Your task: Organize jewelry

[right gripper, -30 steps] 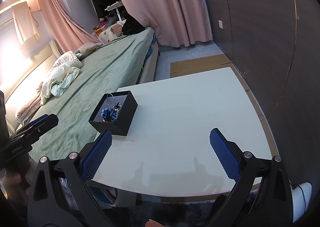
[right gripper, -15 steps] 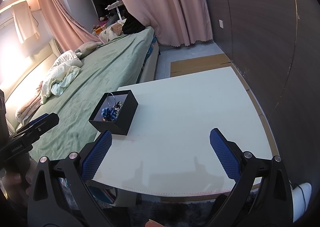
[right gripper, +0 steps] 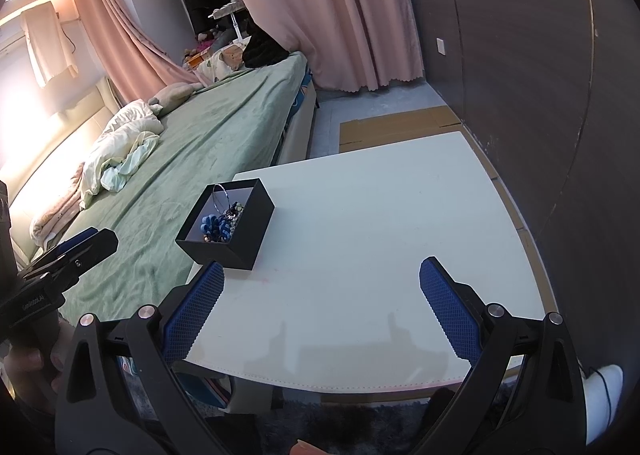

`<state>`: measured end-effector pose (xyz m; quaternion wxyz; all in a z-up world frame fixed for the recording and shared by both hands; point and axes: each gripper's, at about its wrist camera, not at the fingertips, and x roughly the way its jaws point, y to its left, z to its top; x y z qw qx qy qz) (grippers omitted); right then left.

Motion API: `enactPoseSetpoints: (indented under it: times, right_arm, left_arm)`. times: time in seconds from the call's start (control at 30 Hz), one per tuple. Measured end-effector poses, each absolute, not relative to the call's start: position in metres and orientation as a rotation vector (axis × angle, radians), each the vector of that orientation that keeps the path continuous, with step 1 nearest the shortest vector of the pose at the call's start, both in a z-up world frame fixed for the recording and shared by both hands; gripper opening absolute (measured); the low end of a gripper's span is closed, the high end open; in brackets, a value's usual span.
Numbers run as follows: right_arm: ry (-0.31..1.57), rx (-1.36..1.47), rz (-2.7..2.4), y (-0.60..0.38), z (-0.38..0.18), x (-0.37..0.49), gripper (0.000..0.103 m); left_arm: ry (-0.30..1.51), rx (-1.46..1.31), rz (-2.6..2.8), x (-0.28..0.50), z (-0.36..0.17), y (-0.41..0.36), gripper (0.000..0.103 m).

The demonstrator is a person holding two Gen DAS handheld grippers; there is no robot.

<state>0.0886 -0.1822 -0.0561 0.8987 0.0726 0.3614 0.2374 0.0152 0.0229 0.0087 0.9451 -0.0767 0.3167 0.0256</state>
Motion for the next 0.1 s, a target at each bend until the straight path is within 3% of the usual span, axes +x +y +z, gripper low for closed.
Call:
enactPoseSetpoints:
  times: [0.1]
  right_arm:
    - [0.748,0.151,0.492,-0.1817,-0.0557,0.0885,0.098]
  left_arm:
    - [0.645,-0.156,0.052,0.0155,0.0084,0.0234,0.094]
